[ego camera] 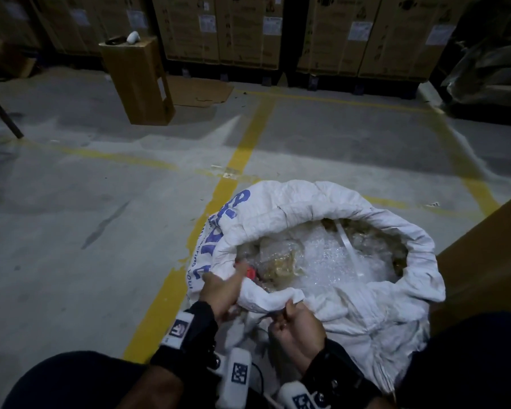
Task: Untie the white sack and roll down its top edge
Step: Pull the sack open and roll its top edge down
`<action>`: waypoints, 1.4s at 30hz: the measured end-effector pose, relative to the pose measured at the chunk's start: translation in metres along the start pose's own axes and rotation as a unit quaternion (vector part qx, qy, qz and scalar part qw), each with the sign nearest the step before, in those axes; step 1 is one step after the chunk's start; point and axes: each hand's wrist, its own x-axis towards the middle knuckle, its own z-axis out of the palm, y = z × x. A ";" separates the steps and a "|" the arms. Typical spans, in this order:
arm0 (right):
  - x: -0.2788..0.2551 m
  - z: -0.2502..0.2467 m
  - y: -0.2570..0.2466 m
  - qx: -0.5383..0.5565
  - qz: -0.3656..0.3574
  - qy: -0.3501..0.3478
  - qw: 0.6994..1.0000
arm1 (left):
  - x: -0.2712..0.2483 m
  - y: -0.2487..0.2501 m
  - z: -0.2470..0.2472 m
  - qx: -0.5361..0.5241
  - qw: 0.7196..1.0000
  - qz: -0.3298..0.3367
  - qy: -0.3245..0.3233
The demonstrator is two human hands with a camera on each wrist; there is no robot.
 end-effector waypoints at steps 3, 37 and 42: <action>-0.005 -0.013 0.015 -0.095 -0.031 -0.026 0.995 | -0.007 -0.004 -0.001 0.297 0.939 0.103 0.142; -0.032 -0.021 -0.077 -0.345 0.229 0.000 0.910 | -0.001 -0.023 0.006 -0.147 0.986 -0.078 0.030; -0.001 -0.014 -0.070 -0.307 0.155 0.051 0.937 | -0.011 -0.015 0.006 -0.277 0.950 -0.141 -0.035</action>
